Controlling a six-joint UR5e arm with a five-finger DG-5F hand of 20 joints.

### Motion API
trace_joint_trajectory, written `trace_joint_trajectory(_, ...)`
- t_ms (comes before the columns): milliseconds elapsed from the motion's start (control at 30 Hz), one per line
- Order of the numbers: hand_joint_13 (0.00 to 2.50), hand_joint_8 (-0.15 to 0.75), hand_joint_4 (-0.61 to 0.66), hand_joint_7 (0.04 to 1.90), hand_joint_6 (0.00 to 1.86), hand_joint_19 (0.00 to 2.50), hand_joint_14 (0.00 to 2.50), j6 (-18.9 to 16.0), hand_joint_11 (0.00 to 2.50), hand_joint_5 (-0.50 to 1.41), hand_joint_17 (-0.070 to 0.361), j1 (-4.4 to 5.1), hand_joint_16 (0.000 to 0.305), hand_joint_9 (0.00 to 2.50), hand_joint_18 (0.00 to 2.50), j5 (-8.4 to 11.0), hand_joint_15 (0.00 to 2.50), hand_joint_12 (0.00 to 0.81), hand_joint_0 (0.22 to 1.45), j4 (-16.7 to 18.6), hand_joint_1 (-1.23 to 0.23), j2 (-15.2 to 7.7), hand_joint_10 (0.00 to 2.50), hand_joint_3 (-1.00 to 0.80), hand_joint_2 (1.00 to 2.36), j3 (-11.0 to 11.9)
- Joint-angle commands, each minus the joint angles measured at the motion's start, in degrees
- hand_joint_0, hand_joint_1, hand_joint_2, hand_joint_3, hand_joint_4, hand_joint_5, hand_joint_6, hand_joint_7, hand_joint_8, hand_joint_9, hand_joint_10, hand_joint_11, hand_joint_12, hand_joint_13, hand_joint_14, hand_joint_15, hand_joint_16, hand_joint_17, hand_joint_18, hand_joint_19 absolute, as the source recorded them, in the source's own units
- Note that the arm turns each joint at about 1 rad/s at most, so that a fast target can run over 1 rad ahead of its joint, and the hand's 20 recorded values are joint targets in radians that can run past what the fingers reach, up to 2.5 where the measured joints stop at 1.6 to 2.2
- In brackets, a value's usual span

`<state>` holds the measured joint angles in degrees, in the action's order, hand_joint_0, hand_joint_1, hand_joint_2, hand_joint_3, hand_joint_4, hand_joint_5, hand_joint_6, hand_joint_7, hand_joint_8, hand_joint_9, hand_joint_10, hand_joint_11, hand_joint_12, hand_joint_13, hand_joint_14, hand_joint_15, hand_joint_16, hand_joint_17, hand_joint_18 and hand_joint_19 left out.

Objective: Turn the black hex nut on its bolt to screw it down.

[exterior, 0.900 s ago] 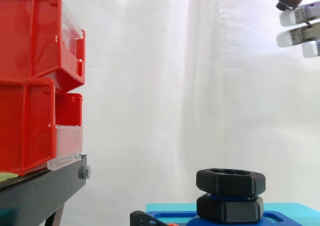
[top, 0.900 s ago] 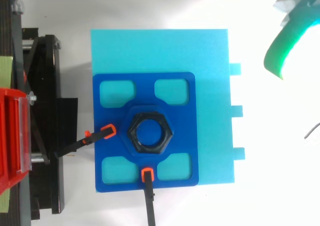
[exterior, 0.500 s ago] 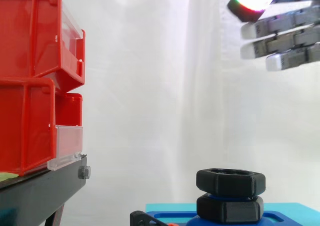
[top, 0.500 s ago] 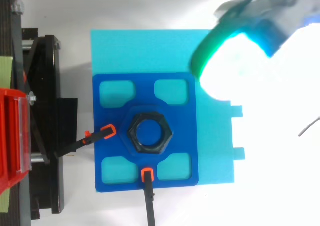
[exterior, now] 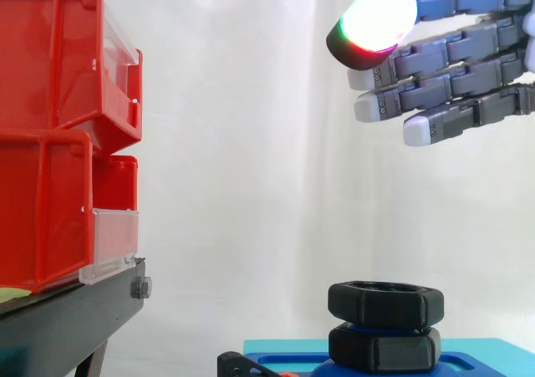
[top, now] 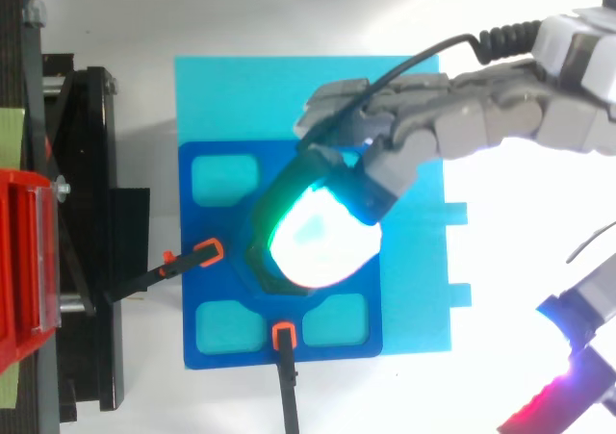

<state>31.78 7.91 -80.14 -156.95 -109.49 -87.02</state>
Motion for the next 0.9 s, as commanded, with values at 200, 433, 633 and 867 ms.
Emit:
trace_joint_trajectory(200, 0.16, 0.242, 0.13, 0.66, 0.50, 0.12, 0.00, 9.62, 0.00, -0.26, 0.088, 1.67, 0.039, 0.16, 0.32, 0.60, 0.00, 0.303, 0.54, 0.77, -0.63, -3.63, 0.00, -0.46, 1.00, 0.45)
trace_joint_trajectory(433, 0.00, 0.238, 0.13, 0.69, 0.50, 0.05, 0.00, 12.43, 0.00, -0.25, 0.095, 2.81, 0.042, 0.10, 0.06, 0.78, 0.00, 0.325, 0.53, 2.62, -0.59, -4.86, 0.00, -0.47, 1.00, 1.24)
trace_joint_trajectory(633, 0.00, 0.240, 0.14, 0.69, 0.50, 0.05, 0.00, 13.75, 0.00, -0.24, 0.101, 2.99, 0.045, 0.10, 0.04, 0.43, 0.00, 0.334, 0.51, 2.71, -0.55, -9.34, 0.00, -0.49, 1.00, 4.76)
trace_joint_trajectory(867, 0.00, 0.241, 0.14, 0.70, 0.50, 0.06, 0.00, 14.63, 0.00, -0.23, 0.103, 2.99, 0.046, 0.10, 0.03, -0.01, 0.00, 0.339, 0.51, -1.16, -0.54, -10.22, 0.00, -0.50, 1.00, 7.57)
